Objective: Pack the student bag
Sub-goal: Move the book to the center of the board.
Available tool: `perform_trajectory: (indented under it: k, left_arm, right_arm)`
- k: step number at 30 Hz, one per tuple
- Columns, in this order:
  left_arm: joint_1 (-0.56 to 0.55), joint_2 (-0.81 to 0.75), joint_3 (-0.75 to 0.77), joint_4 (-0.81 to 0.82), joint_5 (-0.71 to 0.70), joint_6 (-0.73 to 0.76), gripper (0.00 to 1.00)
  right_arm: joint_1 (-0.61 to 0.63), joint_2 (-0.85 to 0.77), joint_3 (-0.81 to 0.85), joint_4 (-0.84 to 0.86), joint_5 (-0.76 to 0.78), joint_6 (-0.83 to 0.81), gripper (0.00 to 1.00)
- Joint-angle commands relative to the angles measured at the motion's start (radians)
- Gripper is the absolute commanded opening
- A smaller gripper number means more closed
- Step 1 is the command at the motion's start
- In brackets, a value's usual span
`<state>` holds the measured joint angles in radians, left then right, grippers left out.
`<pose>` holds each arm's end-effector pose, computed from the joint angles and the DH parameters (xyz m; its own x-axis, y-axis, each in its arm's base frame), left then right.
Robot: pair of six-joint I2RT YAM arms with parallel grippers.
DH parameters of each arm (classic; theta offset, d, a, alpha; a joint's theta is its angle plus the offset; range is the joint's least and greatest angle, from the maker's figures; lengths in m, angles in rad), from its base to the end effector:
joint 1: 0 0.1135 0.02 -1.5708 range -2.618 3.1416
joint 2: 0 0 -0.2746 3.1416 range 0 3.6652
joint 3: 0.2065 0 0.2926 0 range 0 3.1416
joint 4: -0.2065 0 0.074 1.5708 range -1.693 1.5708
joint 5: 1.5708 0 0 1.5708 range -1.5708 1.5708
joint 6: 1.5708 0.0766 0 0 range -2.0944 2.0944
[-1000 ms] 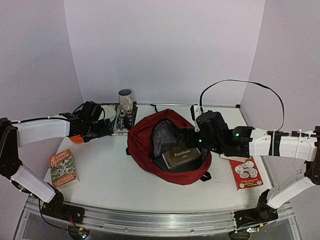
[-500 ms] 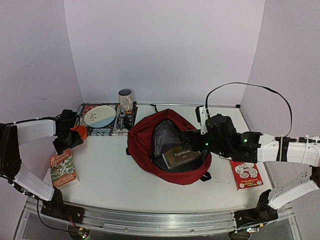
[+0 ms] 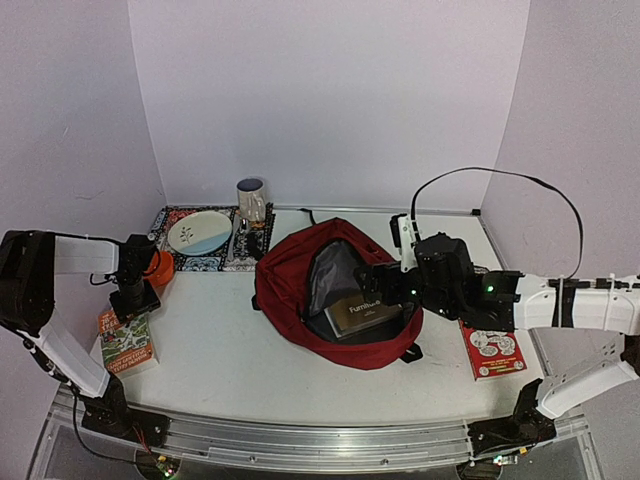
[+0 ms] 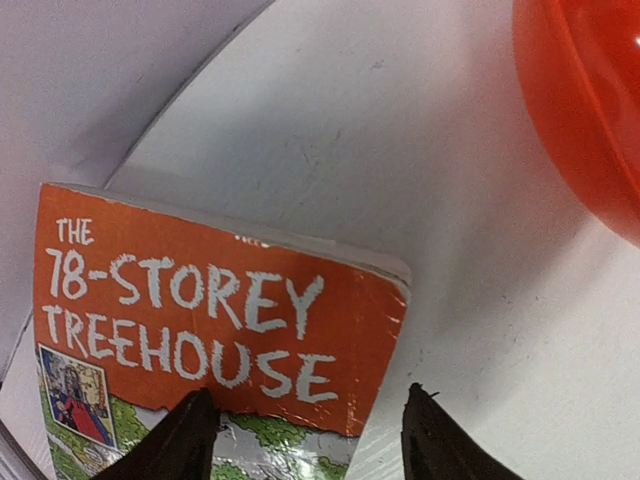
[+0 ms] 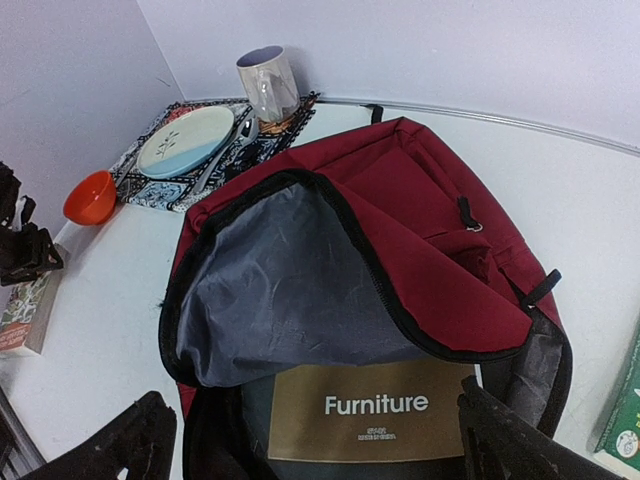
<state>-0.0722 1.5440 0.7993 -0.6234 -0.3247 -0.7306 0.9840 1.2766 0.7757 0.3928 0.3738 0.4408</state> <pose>0.2944 0.0032 0.0944 -0.7305 -0.5813 -0.3585 -0.6487 0.7546 0.0984 0.2253 0.2883 0.2757 -0.2990 0.2677 -0.9159 -0.4938 0.7779 0.3885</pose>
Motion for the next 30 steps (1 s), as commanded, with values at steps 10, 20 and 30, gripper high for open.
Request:
perform_trajectory:
  k: [10,20,30]
  left_arm:
    - [-0.246,0.012,-0.008,0.103,0.444,-0.189,0.53]
    - [-0.389,-0.025,0.117,0.088,0.372,-0.225,0.62]
    - [-0.54,0.006,0.16,-0.108,0.033,-0.173,0.77]
  right_arm:
    - [-0.001,-0.01,-0.01,0.069,0.017,-0.029,0.98]
    - [-0.001,-0.031,-0.022,0.069,0.01,-0.017,0.98]
    - [0.001,-0.009,-0.007,0.057,-0.036,-0.013,0.98]
